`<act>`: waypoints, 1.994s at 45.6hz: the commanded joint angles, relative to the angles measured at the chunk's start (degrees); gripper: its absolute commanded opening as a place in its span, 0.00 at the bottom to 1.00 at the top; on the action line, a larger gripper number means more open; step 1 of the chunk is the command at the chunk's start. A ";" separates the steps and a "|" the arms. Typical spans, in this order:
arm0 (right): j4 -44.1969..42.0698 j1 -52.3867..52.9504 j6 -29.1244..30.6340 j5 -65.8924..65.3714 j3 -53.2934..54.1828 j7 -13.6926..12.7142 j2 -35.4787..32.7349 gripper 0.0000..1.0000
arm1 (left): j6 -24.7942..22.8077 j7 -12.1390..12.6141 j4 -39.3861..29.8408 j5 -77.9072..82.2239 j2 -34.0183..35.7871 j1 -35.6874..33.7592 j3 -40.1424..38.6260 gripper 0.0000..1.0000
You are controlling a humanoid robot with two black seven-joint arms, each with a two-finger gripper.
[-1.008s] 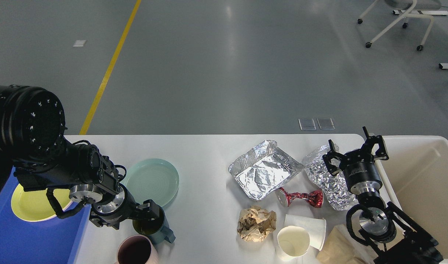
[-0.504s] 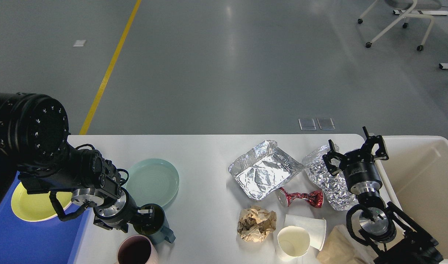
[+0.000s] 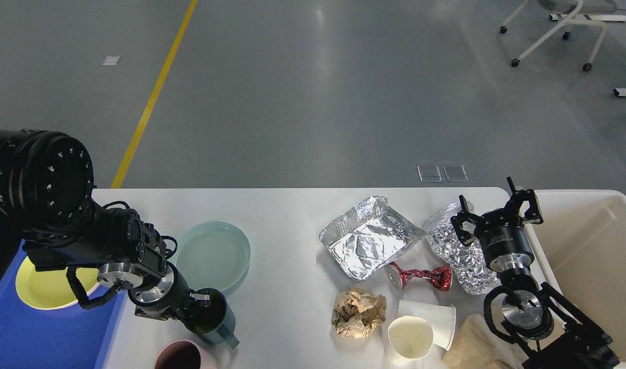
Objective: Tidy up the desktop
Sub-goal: 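Lift the teal mug with the left gripper and carry it toward the tray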
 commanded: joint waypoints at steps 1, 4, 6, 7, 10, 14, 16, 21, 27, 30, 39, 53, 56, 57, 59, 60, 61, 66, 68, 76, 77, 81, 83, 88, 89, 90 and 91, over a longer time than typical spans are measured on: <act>0.00 0.01 0.00 0.00 -0.01 0.02 0.00 1.00 | -0.26 -0.16 -0.01 0.00 0.14 -0.15 0.01 0.00; 0.00 0.01 0.00 0.00 -0.01 -0.07 0.00 1.00 | -0.44 -0.16 -0.10 0.00 0.49 -0.33 0.01 0.00; 0.00 0.01 0.00 0.00 -0.01 0.02 0.00 1.00 | -0.53 -0.07 -0.10 0.00 0.58 -0.59 0.19 0.00; 0.00 0.01 0.00 0.00 -0.01 -0.07 0.00 1.00 | -0.62 -0.16 -0.10 0.00 0.67 -0.77 0.19 0.00; 0.00 0.01 0.00 0.00 -0.01 -0.07 0.00 1.00 | -0.79 -0.16 -0.36 0.00 1.46 -1.21 0.36 0.00; 0.00 0.01 0.00 0.00 0.08 0.02 0.00 1.00 | -1.49 -0.16 -0.80 0.00 2.86 -2.34 0.45 0.00; 0.00 0.01 0.00 0.00 -0.01 0.02 0.00 1.00 | -2.89 -0.16 -0.98 0.00 3.48 -3.92 0.54 0.00; 0.00 -0.07 0.00 0.00 -0.01 -0.07 0.00 1.00 | -8.87 -0.16 -1.86 0.00 5.32 -8.23 2.03 0.00; 0.00 -0.07 0.00 0.00 0.08 0.02 0.00 1.00 | -15.55 -0.25 -5.98 0.00 6.55 -18.68 4.23 0.00; 0.00 -0.07 0.00 0.00 0.08 0.02 0.00 1.00 | -17.92 -0.25 -8.09 0.00 7.26 -23.43 4.93 0.00; 0.00 -0.07 0.00 0.00 0.08 -0.07 0.00 1.00 | -27.06 -0.25 -14.68 0.00 7.88 -39.77 7.74 0.00; 0.00 -0.07 0.00 0.00 0.08 0.02 0.00 1.00 | -39.64 -0.16 -18.73 0.09 6.73 -53.85 9.94 0.00; 0.00 0.01 0.00 0.00 0.08 0.02 0.00 1.00 | -39.55 -0.16 -18.82 0.09 6.56 -53.77 10.29 0.00; 0.00 0.01 0.00 0.00 0.08 -0.07 0.00 1.00 | -39.55 -0.16 -18.73 0.09 6.47 -53.76 10.64 0.00; 0.00 0.01 0.00 0.00 0.08 -0.07 0.00 1.00 | -39.38 -0.25 -18.73 0.09 6.47 -53.68 11.43 0.00; 0.00 0.01 0.00 0.00 0.08 -0.07 0.00 1.00 | -39.38 -0.16 -18.65 0.09 6.47 -53.68 11.70 0.00; 0.00 0.01 0.00 0.00 0.08 0.02 0.00 1.00 | -39.38 -0.16 -18.56 0.18 6.64 -53.59 12.05 0.00; 0.00 0.01 0.00 0.00 -0.01 0.02 0.00 1.00 | -39.20 0.10 -18.21 0.79 8.40 -53.06 14.60 0.00; 0.00 0.01 0.00 0.00 -0.01 0.02 0.00 1.00 | -38.85 0.45 -17.94 2.37 9.89 -52.54 15.13 0.00; 0.00 0.01 0.00 0.00 -0.01 -0.07 0.00 1.00 | -37.27 1.16 -14.70 10.54 19.99 -48.41 16.36 0.00; 0.00 0.01 0.00 0.00 -0.01 0.02 0.00 1.00 | -37.27 0.98 -14.17 11.77 21.57 -47.97 16.45 0.00; 0.00 0.01 0.00 0.00 -0.01 -0.07 0.00 1.00 | -37.00 0.98 -11.62 16.78 28.60 -45.69 16.01 0.00; 0.00 0.01 0.00 0.00 -0.01 -0.07 0.00 1.00 | -36.83 0.98 -10.13 19.24 32.12 -44.02 15.57 0.00; 0.00 0.01 0.00 0.00 -0.01 -0.07 0.00 1.00 | -36.39 0.90 -5.56 25.57 40.82 -39.27 13.82 0.00; 0.00 0.01 0.00 0.00 -0.01 -0.07 0.00 1.00 | -36.39 0.89 -4.59 26.88 42.49 -38.13 13.12 0.00; 0.00 0.01 0.00 0.00 -0.01 -0.07 0.00 1.00 | -36.39 0.89 -3.54 28.29 44.16 -36.90 12.41 0.00; 0.00 0.01 0.00 0.00 -0.01 0.02 0.00 1.00 | -36.30 0.89 -2.14 30.13 46.26 -35.15 11.27 0.00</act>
